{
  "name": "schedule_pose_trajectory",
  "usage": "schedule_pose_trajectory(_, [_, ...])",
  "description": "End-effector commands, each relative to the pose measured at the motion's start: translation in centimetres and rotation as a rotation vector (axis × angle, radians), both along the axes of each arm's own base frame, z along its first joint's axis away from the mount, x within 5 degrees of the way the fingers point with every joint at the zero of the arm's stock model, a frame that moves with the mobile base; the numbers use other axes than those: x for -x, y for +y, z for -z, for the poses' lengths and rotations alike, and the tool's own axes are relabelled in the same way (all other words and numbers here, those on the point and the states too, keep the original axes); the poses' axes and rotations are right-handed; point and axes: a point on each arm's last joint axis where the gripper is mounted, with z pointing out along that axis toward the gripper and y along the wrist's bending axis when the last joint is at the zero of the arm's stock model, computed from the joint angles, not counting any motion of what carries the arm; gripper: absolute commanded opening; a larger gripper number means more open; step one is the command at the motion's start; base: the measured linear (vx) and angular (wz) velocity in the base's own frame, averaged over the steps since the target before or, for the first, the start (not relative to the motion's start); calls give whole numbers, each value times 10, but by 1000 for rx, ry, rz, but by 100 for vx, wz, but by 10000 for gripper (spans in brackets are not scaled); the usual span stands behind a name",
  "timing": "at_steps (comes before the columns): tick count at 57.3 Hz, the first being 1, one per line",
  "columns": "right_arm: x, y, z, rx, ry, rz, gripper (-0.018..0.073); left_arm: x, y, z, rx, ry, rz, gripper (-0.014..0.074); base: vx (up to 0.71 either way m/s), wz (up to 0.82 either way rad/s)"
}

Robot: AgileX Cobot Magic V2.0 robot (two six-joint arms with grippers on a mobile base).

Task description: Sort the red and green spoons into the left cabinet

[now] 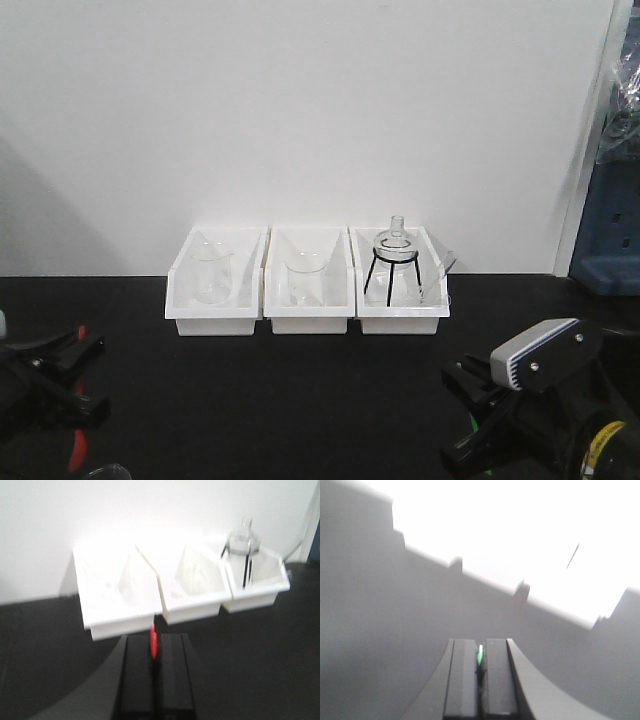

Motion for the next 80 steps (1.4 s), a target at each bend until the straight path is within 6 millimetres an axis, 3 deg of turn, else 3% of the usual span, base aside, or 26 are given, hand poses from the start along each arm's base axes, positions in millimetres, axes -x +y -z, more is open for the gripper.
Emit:
schedule_pose_trajectory(1, [11,-2,-39,-75,-158,-15,-6,19,1,-41,73,-160,12,65,0,0])
schedule_pose_trajectory(13, [36,-13,-66,-127,-171,41,-6,65,12,-81,74,-259,-38,65,0,0])
schedule_pose_trajectory(25, [61,-27,-82,-100,-169,114,-6,102,24,-95,52,-247,-119,65,0,0])
schedule_pose_trajectory(37, [74,-37,-84,-71,-125,178,-6,133,34,-102,50,-251,-176,65,0,0])
schedule_pose_trajectory(61, [75,-40,-81,-50,-87,204,-6,144,46,-84,-1,-34,-294,65,0,0])
schedule_pose_trajectory(80, [75,-40,-81,-50,-87,204,-6,144,47,-82,-7,-10,-304,65,0,0])
